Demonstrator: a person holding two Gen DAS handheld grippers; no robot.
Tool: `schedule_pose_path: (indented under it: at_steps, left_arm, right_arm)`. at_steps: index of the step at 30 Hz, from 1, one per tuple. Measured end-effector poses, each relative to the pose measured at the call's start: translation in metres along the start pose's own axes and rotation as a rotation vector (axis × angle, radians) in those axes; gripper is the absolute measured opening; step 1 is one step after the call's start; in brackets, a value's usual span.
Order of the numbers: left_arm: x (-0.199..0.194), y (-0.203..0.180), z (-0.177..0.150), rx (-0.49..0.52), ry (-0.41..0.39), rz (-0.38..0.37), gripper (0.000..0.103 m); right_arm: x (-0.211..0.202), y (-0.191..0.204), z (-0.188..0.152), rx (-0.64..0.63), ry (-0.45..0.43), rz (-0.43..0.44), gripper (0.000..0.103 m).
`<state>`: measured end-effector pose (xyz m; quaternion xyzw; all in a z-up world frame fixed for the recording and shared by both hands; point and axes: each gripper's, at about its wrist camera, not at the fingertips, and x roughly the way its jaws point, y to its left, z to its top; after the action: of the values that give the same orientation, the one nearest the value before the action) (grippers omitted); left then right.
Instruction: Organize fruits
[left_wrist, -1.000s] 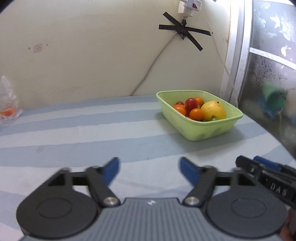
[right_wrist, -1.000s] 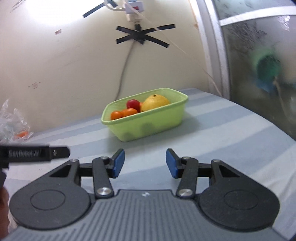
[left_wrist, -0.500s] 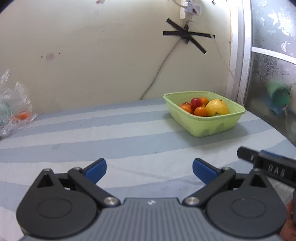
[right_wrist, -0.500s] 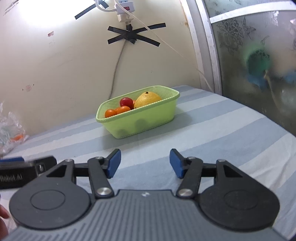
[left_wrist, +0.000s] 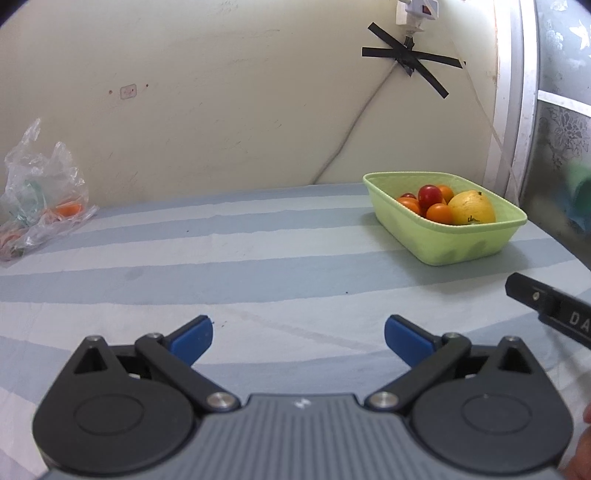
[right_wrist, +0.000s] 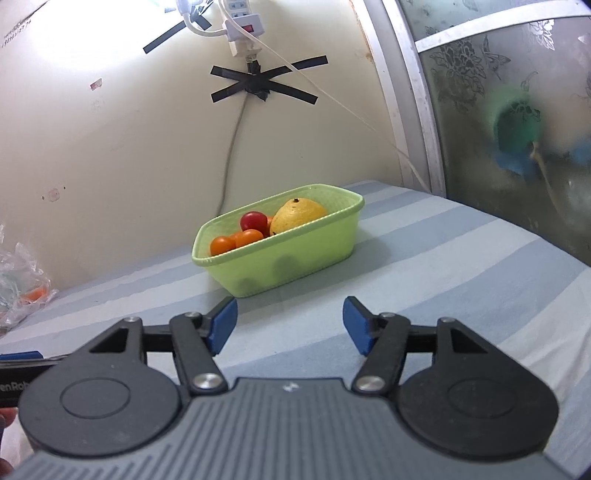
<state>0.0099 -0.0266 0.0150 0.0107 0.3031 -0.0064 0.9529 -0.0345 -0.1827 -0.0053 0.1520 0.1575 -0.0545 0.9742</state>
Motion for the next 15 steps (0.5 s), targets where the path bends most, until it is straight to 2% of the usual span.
schedule_pose_path:
  at_steps: [9,15]
  left_arm:
    - [-0.0043,-0.0006,-0.0001,0.021,-0.030,0.025,0.103]
    - [-0.0056,-0.0047,-0.0012,0.047,-0.037,0.067,0.103]
  right_arm:
    - [-0.0006,-0.0035,0.0005,0.026,0.004,0.013,0.067]
    - [-0.0013,-0.0038,0.0006,0.025,0.003,0.015,0.068]
